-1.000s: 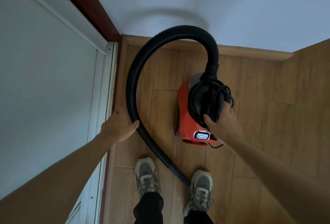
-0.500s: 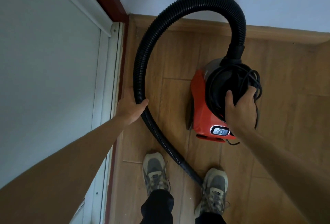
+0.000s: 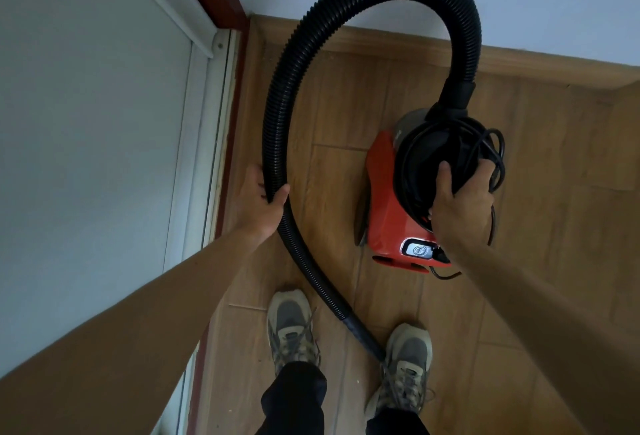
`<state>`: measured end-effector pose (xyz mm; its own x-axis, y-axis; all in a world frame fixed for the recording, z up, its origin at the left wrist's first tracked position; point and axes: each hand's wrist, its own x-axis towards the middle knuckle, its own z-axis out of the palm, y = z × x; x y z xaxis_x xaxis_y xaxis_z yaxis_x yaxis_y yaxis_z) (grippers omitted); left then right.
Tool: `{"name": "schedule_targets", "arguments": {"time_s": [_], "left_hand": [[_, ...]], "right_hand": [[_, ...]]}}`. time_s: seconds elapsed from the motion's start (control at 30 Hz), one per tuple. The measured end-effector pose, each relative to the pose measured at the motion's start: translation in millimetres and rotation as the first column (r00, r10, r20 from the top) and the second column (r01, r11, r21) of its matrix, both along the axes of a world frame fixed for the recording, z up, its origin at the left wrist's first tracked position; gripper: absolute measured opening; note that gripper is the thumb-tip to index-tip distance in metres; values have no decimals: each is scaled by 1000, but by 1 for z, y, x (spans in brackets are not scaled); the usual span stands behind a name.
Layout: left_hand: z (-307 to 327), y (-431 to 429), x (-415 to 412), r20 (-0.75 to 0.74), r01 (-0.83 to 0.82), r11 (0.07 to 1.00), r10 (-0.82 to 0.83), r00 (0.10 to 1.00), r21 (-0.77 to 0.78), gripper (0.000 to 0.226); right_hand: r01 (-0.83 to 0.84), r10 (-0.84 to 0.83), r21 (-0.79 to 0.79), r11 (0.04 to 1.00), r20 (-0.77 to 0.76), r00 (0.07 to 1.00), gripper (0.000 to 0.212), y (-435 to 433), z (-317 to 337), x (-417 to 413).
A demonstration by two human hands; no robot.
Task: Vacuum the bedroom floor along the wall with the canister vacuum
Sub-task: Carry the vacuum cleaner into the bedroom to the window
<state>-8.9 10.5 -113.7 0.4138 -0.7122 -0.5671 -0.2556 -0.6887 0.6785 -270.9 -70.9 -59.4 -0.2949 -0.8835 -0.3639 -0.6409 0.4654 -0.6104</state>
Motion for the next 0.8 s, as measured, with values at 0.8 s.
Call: {"name": "schedule_targets", "arguments": {"time_s": [0.8], "left_hand": [[188, -3, -87, 215, 110, 935, -38, 976, -338, 28]], "right_hand": [[-112, 115, -93, 989, 29, 993, 43, 25, 164, -47]]}}
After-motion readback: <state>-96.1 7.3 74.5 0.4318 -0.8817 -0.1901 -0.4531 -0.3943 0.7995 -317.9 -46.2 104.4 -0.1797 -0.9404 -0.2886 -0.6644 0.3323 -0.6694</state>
